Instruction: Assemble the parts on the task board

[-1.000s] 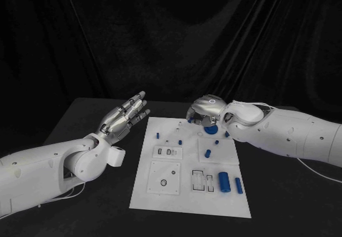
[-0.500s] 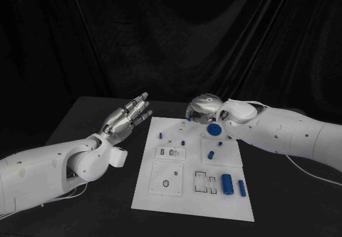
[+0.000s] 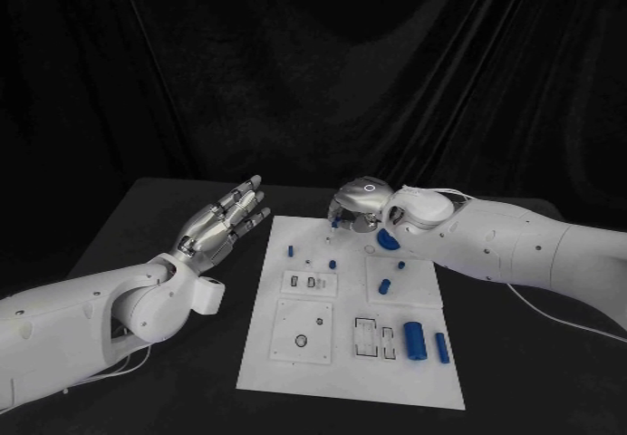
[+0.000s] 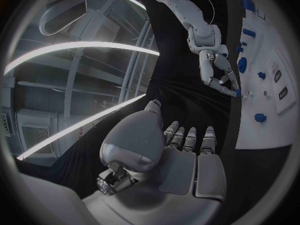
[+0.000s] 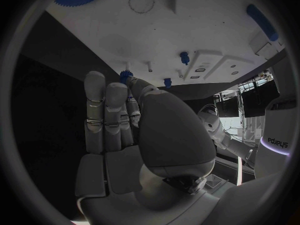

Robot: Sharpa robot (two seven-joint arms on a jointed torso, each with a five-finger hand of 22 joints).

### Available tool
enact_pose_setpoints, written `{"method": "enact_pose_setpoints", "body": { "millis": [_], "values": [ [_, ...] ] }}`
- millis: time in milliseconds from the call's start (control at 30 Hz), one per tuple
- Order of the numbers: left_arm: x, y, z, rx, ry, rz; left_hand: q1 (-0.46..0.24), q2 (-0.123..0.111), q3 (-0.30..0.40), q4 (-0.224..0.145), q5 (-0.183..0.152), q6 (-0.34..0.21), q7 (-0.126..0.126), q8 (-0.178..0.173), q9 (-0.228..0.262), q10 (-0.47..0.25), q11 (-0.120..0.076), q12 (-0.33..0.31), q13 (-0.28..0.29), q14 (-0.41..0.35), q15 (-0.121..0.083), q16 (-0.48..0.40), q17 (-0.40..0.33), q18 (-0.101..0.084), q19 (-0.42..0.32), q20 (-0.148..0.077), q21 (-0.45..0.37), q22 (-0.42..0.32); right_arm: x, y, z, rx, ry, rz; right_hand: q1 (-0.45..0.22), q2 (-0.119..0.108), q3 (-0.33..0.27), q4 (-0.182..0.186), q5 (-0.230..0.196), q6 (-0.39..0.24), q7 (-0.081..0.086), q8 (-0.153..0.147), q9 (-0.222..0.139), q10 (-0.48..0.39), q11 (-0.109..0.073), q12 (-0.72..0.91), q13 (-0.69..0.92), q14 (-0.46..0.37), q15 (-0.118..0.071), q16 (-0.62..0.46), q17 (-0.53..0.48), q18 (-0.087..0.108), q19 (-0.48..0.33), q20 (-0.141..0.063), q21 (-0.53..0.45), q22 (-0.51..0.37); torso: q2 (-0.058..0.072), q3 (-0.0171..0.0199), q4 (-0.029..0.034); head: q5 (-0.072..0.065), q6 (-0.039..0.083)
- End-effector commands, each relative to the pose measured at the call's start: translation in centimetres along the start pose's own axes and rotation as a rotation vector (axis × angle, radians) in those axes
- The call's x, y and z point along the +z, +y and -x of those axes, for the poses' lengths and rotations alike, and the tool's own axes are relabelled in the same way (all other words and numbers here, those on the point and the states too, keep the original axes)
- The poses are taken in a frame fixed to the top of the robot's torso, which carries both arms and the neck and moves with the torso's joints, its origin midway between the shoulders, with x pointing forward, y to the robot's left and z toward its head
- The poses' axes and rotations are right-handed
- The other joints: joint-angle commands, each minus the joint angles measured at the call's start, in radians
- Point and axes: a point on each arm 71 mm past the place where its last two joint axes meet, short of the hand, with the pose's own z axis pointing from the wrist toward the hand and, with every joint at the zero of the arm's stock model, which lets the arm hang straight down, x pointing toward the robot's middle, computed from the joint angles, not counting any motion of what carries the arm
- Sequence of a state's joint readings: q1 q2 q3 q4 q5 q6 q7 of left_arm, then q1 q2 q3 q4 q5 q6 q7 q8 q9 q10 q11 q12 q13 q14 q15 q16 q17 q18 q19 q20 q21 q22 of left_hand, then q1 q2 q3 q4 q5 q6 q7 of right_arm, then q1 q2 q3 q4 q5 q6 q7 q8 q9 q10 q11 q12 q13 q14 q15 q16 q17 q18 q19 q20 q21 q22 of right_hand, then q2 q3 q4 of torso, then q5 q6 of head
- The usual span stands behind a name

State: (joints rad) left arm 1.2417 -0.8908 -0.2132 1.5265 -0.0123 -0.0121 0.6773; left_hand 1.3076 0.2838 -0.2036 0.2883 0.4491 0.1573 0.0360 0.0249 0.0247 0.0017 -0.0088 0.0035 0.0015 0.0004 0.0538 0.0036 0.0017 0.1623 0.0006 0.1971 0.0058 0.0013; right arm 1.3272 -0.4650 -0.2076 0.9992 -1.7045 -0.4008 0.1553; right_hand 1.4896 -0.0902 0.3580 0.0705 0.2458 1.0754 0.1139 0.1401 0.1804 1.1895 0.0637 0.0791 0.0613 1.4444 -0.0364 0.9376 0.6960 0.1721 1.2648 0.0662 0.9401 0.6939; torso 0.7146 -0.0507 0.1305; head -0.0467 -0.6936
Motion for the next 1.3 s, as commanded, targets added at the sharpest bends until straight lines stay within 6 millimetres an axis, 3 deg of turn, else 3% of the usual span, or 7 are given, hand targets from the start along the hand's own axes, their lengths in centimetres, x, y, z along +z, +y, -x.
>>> {"method": "enact_pose_setpoints", "body": {
  "millis": [33, 233, 533, 1300],
  "values": [
    [0.15, -0.32, -0.20, -0.010, 0.018, -0.036, 0.008, 0.000, 0.006, -0.002, 0.004, 0.009, 0.000, 0.006, 0.001, -0.002, 0.008, -0.003, -0.001, 0.000, 0.007, -0.004, -0.002, 0.018, 0.000, 0.003, -0.005, -0.001, 0.05, 0.14, -0.17, 0.003, 0.006, 0.002, -0.001, -0.011, 0.009, 0.000, -0.004, -0.008, 0.001, -0.004, 0.001, 0.003, -0.003, -0.007, 0.002, -0.004, 0.002, 0.004, -0.001, -0.010, -0.004, 0.002, 0.003, 0.002, 0.004, -0.0009, 0.0072, -0.005, 0.003],
    [0.16, -0.30, -0.19, -0.011, 0.018, -0.034, 0.008, 0.000, 0.006, -0.002, 0.004, 0.009, 0.000, 0.006, 0.001, -0.002, 0.008, -0.003, -0.001, 0.000, 0.007, -0.004, -0.002, 0.018, 0.000, 0.003, -0.005, -0.001, 0.22, 0.22, -0.31, 0.004, 0.011, -0.001, -0.001, -0.011, 0.010, 0.000, -0.005, -0.009, 0.001, -0.005, 0.002, 0.002, -0.002, -0.009, 0.002, -0.005, 0.001, 0.004, -0.001, -0.011, -0.003, 0.002, 0.008, 0.009, 0.001, -0.0031, 0.0048, -0.004, 0.002],
    [0.24, -0.23, -0.32, -0.015, 0.024, -0.031, 0.009, 0.000, 0.007, -0.002, 0.006, 0.011, 0.001, 0.007, 0.002, -0.002, 0.009, -0.003, -0.001, 0.000, 0.008, -0.004, -0.002, 0.018, 0.000, 0.002, -0.005, 0.000, 0.48, 0.30, -0.82, 0.007, 0.028, -0.020, -0.001, -0.014, 0.015, 0.000, -0.005, -0.016, 0.002, -0.012, 0.002, -0.004, 0.000, -0.015, 0.001, -0.008, 0.002, 0.006, 0.002, -0.012, -0.007, 0.003, 0.014, 0.020, 0.000, -0.0023, 0.0077, -0.008, -0.001],
    [0.28, -0.13, -0.35, -0.021, 0.033, -0.019, 0.016, 0.002, 0.010, -0.003, 0.016, 0.011, 0.003, 0.007, 0.002, -0.002, 0.011, -0.003, -0.001, 0.000, 0.009, -0.004, -0.002, 0.018, 0.001, 0.002, -0.004, 0.000, 0.44, -0.05, -1.05, 0.006, 0.024, -0.065, 0.004, -0.016, 0.031, -0.005, 0.007, -0.025, 0.002, -0.021, 0.003, -0.021, 0.004, -0.017, 0.002, -0.017, -0.001, 0.008, 0.007, -0.016, -0.012, 0.003, 0.037, 0.055, 0.002, -0.0043, 0.0039, -0.007, -0.003]
  ]
}}
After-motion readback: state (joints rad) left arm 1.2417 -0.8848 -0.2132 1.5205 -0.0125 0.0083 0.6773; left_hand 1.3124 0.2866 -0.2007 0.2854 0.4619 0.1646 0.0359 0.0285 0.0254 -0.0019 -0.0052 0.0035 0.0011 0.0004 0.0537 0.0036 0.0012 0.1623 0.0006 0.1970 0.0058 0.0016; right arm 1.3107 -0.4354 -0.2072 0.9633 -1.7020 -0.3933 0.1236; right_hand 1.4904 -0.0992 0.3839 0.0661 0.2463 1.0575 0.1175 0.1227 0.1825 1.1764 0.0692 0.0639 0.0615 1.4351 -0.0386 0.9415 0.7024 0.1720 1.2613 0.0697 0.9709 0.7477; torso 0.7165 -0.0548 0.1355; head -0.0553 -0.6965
